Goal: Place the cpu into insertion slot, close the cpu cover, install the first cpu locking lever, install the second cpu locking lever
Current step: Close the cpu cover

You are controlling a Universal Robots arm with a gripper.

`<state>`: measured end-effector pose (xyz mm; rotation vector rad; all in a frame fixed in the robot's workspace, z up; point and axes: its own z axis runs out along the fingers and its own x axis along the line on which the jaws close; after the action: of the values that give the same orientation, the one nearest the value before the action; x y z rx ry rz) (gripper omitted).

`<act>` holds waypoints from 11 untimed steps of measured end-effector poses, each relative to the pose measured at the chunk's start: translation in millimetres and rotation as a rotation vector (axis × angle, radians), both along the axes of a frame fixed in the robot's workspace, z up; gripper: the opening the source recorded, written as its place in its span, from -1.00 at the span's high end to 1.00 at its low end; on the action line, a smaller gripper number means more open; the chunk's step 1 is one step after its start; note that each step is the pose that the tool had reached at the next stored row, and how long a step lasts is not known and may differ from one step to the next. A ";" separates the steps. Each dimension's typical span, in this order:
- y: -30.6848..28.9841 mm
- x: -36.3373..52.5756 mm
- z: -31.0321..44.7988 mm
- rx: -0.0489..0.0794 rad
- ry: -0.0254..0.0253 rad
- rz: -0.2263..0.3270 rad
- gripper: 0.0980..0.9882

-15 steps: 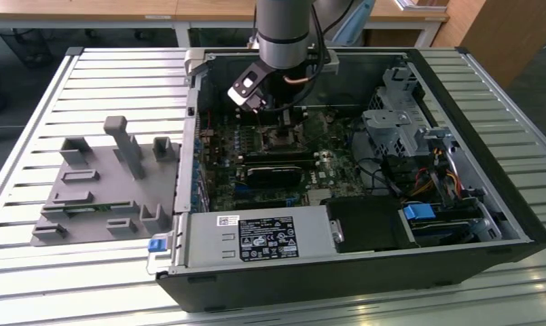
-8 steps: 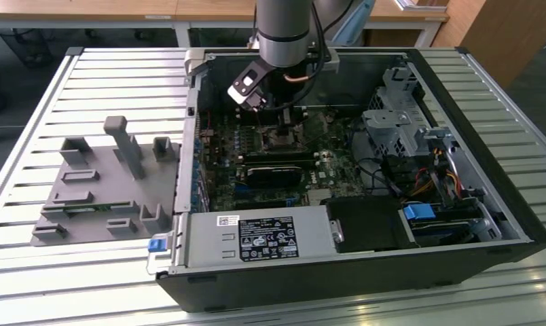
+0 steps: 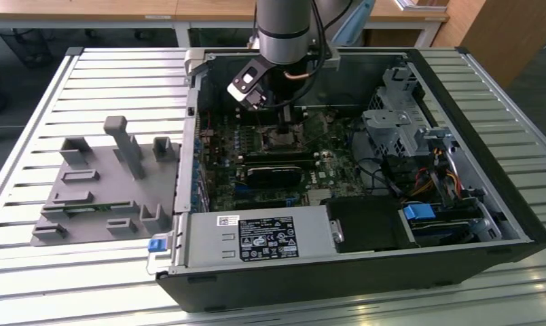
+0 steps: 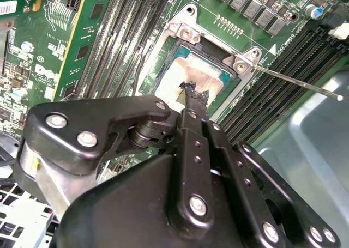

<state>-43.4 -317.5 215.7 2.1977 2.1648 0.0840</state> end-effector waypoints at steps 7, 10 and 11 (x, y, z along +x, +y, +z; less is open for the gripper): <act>0.0 0.1 7.0 0.000 0.0020 0.000 0.98; 0.0 0.1 10.7 0.000 0.0035 0.000 0.98; 0.0 0.1 12.0 0.000 0.0039 0.000 0.98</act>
<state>-43.3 -317.6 227.8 2.1997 2.1667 0.0799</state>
